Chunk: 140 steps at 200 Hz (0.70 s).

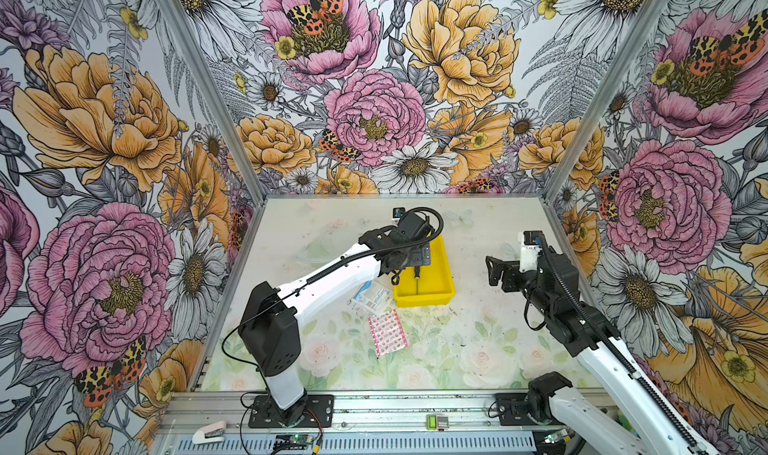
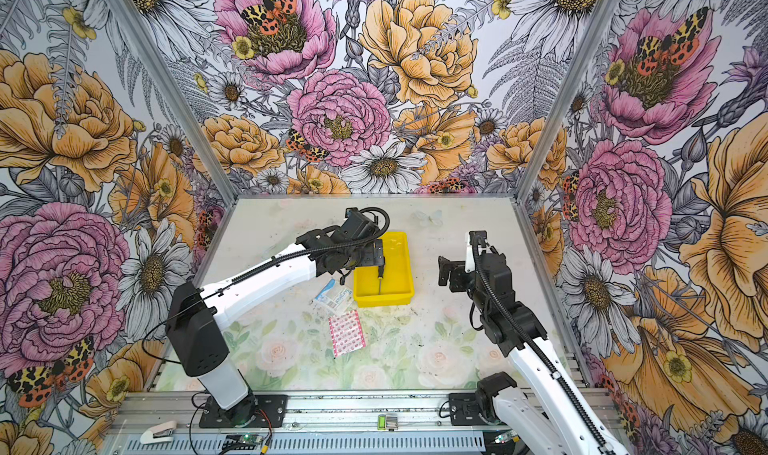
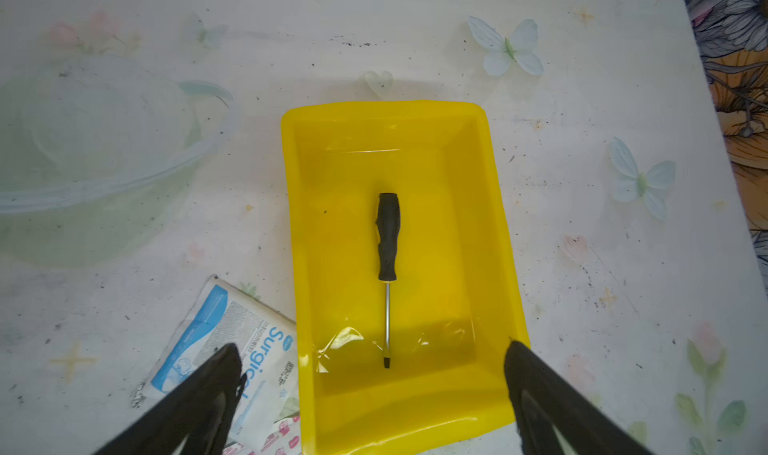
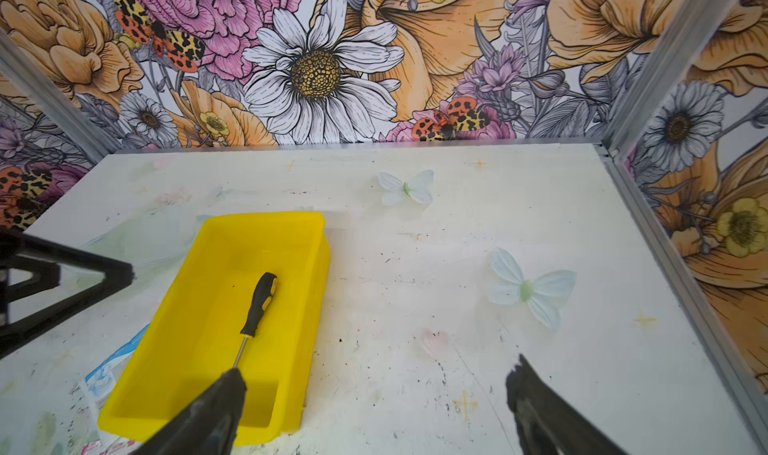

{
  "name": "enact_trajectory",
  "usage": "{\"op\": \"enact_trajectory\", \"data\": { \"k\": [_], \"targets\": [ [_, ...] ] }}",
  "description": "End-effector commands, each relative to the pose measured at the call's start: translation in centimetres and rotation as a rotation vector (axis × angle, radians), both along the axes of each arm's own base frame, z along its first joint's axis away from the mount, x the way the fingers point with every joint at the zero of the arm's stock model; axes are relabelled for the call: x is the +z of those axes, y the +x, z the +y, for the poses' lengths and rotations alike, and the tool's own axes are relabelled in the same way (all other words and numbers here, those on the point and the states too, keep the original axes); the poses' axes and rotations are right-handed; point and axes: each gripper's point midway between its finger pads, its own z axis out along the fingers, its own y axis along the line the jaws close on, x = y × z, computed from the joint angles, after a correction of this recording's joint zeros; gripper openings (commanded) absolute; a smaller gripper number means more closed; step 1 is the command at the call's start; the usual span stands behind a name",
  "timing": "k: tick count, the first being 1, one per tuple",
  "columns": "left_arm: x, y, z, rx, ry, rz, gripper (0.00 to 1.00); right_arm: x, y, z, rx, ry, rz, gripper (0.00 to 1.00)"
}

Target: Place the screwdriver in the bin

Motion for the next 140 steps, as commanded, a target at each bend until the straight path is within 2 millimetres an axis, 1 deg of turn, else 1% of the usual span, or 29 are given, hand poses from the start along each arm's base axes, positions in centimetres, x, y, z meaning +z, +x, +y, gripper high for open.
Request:
{"op": "enact_trajectory", "data": {
  "k": [1,20,35,49,72,90,102,116,140],
  "targets": [
    [1.1,0.8,4.8,0.060,0.106,-0.079,0.99,0.0,0.4,-2.1,-0.120,-0.015,-0.017,1.00],
    [1.5,0.9,7.5,0.073,0.132,-0.122,0.99,-0.9,0.7,-3.2,-0.188,-0.027,0.004,1.00],
    [1.8,1.1,9.7,0.097,0.115,-0.160,0.99,-1.7,0.9,-4.3,-0.257,-0.037,0.010,0.99],
    [2.2,1.2,12.1,0.140,0.079,-0.204,0.99,-2.4,1.2,-4.4,-0.256,-0.051,0.005,1.00],
    [2.1,0.9,16.7,0.229,0.022,-0.300,0.99,-3.1,1.1,-4.7,-0.256,-0.049,-0.006,0.99],
    [1.7,0.3,20.6,0.321,-0.003,-0.354,0.99,-3.9,0.8,-5.1,-0.249,-0.075,-0.012,1.00],
    [1.0,-0.3,22.9,0.376,-0.003,-0.378,0.99,-4.6,0.7,-5.6,-0.263,-0.104,-0.022,1.00],
    [0.2,-1.0,25.2,0.439,-0.002,-0.397,0.99,-5.1,0.5,-6.6,-0.305,-0.135,-0.038,1.00],
    [-1.3,-2.2,28.5,0.527,0.025,-0.432,0.99,-5.8,0.5,-7.1,-0.317,-0.169,-0.064,0.99]
  ]
}}
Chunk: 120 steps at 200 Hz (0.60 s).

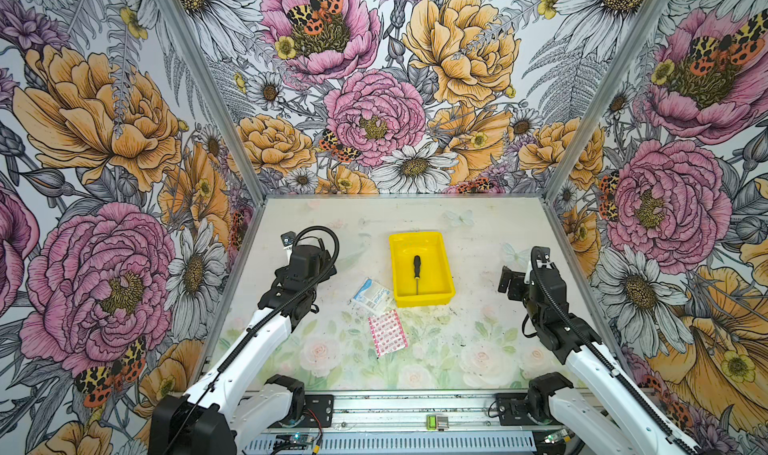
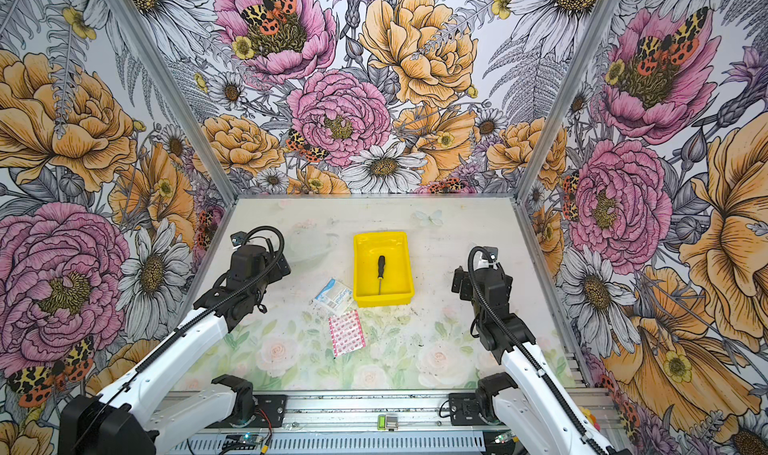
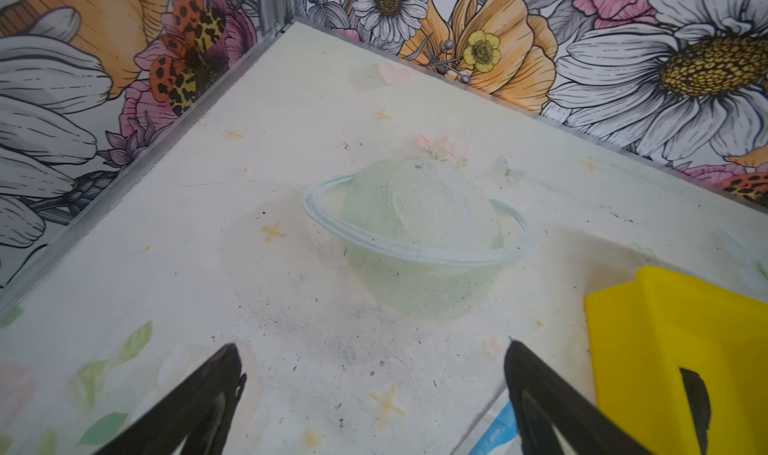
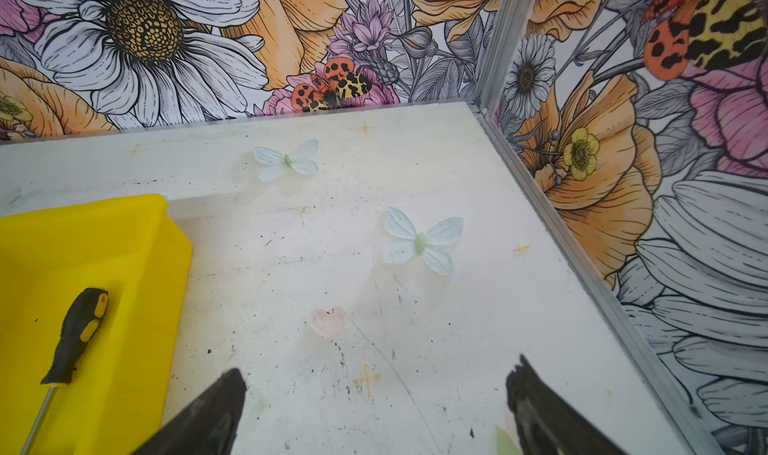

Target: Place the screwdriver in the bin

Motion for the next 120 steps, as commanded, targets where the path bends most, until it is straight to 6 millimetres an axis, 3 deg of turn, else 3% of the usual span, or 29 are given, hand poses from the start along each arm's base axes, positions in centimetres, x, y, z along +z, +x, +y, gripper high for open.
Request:
{"op": "enact_trajectory", "data": {
  "k": [1,41,80,120],
  "targets": [
    [0.8,0.1,2.3,0.064,0.008,-0.117,0.99,1.3,0.5,-1.1,-0.041,-0.053,-0.088,0.99],
    [-1.3,0.2,4.3,-0.001,0.091,-0.107,0.99,0.6,1.6,-1.6,-0.025,-0.085,-0.181,0.99],
    [-1.9,1.8,4.4,-0.092,0.253,-0.126,0.99,-2.0,3.0,-3.3,-0.082,-0.092,-0.146,0.99],
    [-3.6,2.8,4.9,-0.107,0.252,-0.191,0.99,-3.5,4.5,-4.3,-0.125,-0.089,-0.159,1.00]
  ]
}}
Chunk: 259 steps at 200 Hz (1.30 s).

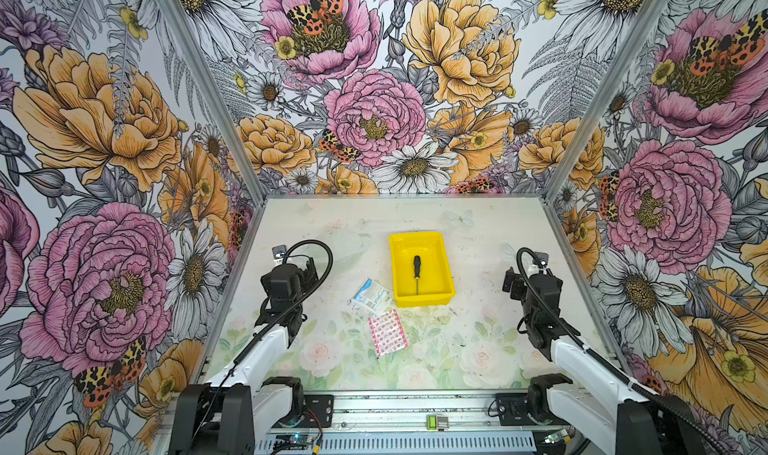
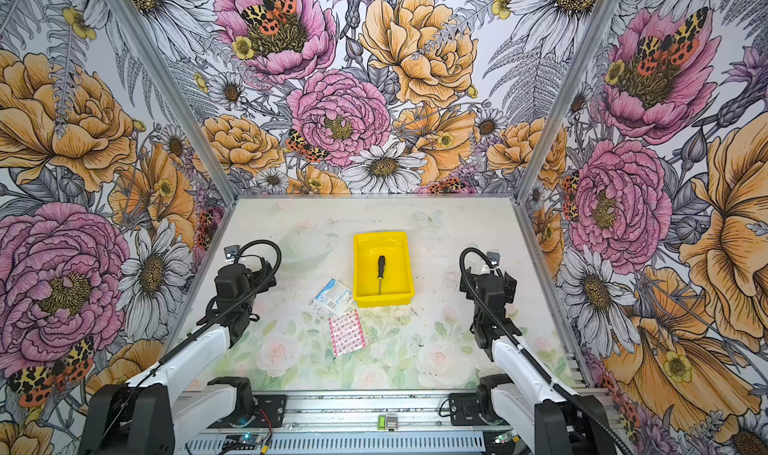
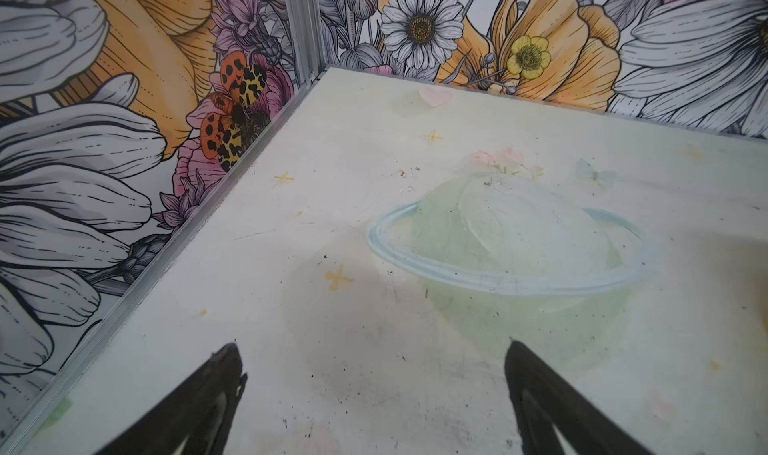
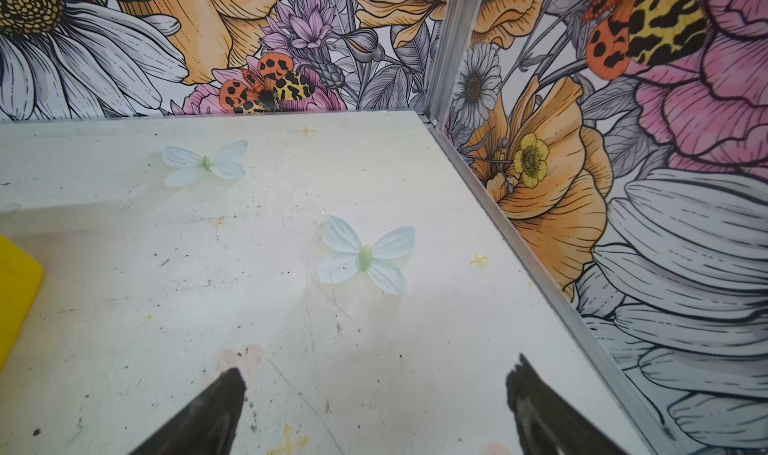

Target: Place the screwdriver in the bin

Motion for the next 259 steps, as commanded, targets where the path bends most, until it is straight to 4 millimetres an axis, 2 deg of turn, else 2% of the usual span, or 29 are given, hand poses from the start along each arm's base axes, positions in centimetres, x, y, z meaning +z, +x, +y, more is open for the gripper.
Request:
{"op": "enact_trajectory", "data": {
  "k": [1,26,67,104,128,161,217,259],
  "targets": [
    [1.6,1.4,-0.3,-0.062,0.030,-0.121,0.99,1.4,1.4,-0.4,-0.017,0.004,-0.101,0.99],
    [2.2,2.4,-0.6,-0.120,-0.005,-0.189,0.99,1.7,2.8,-0.3,-0.005,0.012,-0.148,0.99],
    [2.8,3.9,0.5,-0.105,-0.055,-0.284,0.99,1.9,5.6,-0.3,0.012,-0.006,-0.173,0.99],
    [2.0,4.9,-0.3,-0.160,-0.071,-0.330,0.99,0.4,6.5,-1.0,-0.011,-0.001,-0.177,1.00],
    [1.5,5.1,-0.7,-0.170,-0.055,-0.321,0.99,-0.5,7.5,-0.5,0.027,0.002,-0.137,1.00],
    [0.6,4.9,-0.6,-0.155,-0.052,-0.327,0.99,-1.0,7.4,-0.9,0.012,0.009,-0.147,0.99],
    [0.4,5.6,-0.6,-0.125,-0.028,-0.300,0.99,-1.0,7.3,-0.9,0.011,0.015,-0.148,0.99],
    [0.0,6.7,-2.7,-0.220,0.008,-0.237,0.99,-0.9,7.3,-0.9,0.012,0.015,-0.150,0.99]
  ]
}}
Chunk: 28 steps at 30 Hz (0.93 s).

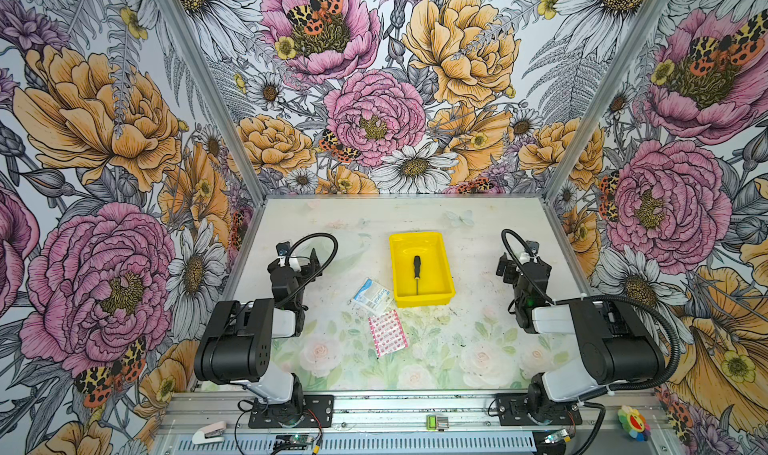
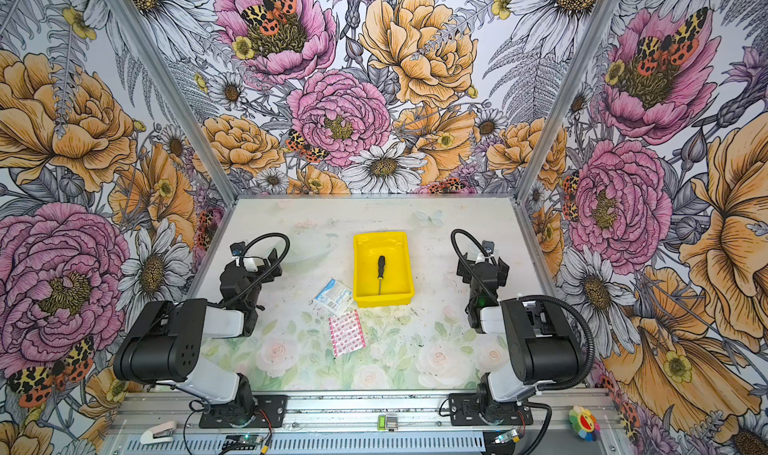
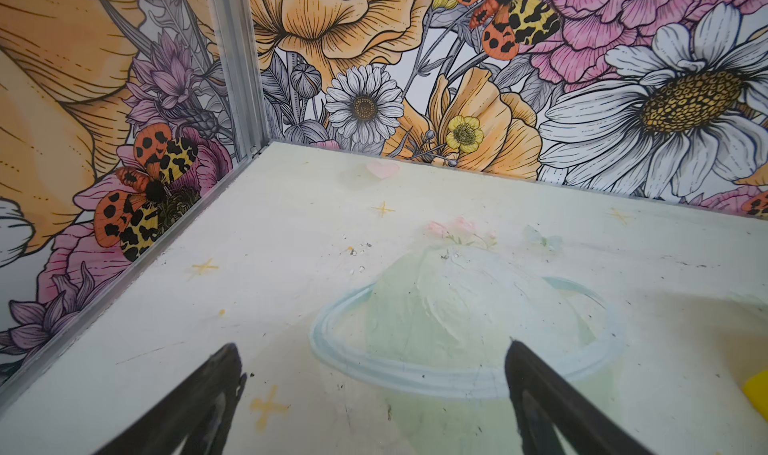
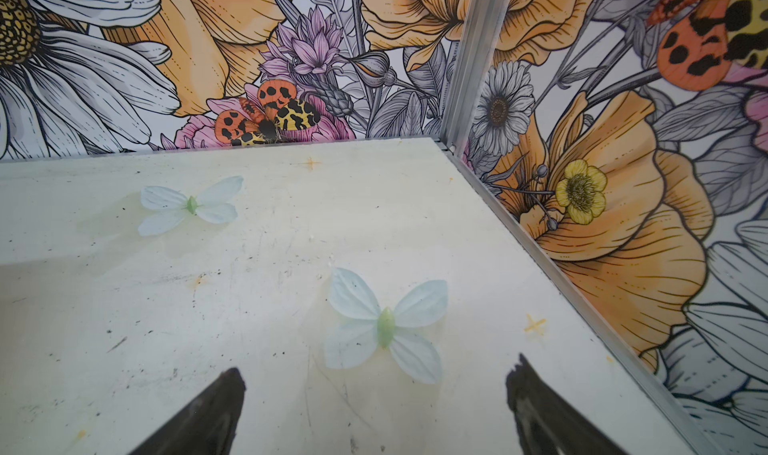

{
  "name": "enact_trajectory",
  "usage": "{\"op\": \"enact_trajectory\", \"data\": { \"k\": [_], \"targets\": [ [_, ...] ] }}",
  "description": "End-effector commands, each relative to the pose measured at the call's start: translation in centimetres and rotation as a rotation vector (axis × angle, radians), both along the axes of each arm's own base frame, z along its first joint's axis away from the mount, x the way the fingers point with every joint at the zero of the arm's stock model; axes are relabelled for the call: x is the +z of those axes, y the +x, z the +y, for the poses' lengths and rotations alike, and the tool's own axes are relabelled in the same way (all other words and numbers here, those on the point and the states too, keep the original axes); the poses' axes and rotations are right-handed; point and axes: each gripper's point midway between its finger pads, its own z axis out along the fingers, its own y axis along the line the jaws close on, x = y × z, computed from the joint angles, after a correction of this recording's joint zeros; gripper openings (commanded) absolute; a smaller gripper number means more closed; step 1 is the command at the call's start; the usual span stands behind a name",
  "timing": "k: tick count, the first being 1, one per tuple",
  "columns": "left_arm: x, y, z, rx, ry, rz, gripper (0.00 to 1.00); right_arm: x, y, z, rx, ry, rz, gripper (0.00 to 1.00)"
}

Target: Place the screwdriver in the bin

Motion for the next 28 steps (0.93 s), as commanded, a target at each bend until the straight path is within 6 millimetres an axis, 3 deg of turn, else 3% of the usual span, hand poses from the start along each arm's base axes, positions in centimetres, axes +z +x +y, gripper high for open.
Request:
{"op": "enact_trajectory", "data": {
  "k": [1,28],
  "targets": [
    [0.16,0.61,-1.26,-0.052,0.047,0.019,0.99,1.43,0.63,-0.12,0.003,0.008,-0.055,0.99],
    [0.12,0.62,-1.40,-0.063,0.047,0.019,0.99,1.41,0.62,-0.15,0.002,0.007,-0.055,1.00]
  ]
}}
